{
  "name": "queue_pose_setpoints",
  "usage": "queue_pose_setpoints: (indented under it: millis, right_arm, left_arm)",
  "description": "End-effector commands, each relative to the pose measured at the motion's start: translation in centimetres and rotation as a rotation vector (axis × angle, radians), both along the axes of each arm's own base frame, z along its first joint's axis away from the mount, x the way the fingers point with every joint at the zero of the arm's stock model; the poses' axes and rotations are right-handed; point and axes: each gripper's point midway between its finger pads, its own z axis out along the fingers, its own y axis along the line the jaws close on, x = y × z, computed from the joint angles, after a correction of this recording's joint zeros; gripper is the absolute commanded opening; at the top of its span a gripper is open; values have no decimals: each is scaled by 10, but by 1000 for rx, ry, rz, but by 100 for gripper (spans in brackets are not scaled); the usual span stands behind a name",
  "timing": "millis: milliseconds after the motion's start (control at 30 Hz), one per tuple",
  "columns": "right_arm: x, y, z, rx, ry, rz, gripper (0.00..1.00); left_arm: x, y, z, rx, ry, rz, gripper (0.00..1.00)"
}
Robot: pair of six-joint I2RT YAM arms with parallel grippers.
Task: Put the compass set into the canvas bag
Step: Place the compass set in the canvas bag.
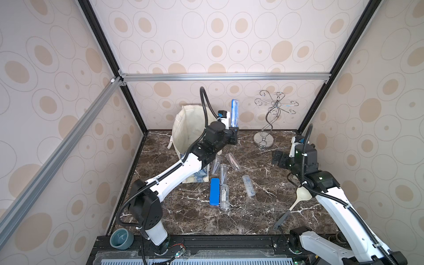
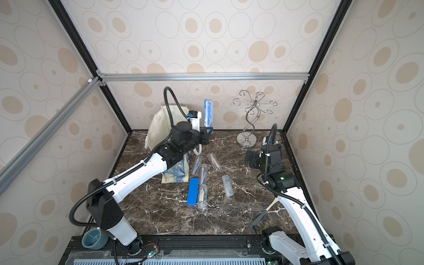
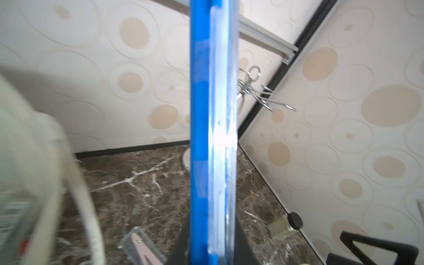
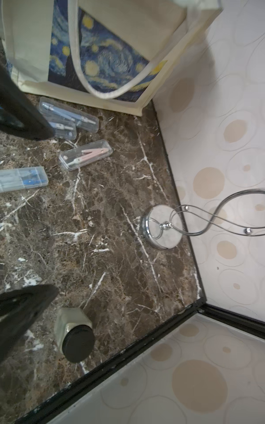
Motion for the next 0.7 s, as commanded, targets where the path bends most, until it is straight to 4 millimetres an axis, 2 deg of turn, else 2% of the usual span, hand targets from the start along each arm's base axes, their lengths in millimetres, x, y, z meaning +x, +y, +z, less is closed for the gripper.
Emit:
queue_pose_setpoints:
  millis: [0,133,233,467,667]
  right_arm:
    - [1,2,-18,-11,51,14,100]
    - [6,5,-35,-13,93,24,100]
    - [7,7,-48,-10,127,27,100]
    - [8,12,-66,6,172,42,100]
    - [6,13,-76,9,194,41,100]
  left_arm:
    - [2,59,17,92,-14,150,10]
    - [1,106,10,137,12,241,12]
    - [1,124,-10,169,70,267,13]
    - [14,140,-72,238,208,278,13]
    - [31,143,-119,276,307,264,14]
